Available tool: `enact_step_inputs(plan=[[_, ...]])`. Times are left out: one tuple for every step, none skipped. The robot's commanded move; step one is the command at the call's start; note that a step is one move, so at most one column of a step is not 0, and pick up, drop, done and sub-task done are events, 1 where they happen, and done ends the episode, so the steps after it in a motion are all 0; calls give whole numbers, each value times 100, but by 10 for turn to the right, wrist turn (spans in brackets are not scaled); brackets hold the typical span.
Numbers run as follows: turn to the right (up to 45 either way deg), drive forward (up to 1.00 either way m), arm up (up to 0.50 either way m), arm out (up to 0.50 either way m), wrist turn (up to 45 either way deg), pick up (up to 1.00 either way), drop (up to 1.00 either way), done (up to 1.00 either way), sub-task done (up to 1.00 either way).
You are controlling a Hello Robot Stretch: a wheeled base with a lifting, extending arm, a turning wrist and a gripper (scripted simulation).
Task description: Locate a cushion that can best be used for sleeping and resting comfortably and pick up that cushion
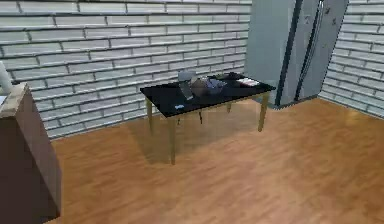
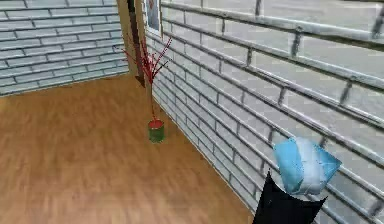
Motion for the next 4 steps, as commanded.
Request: enact_step_inputs(plan=[[450,0,0,0,0,0,0,0,0],[60,0,0,0,0,0,0,0,0],[0,100,0,0,0,0,0,0,0],[60,0,0,0,0,0,0,0,0]])
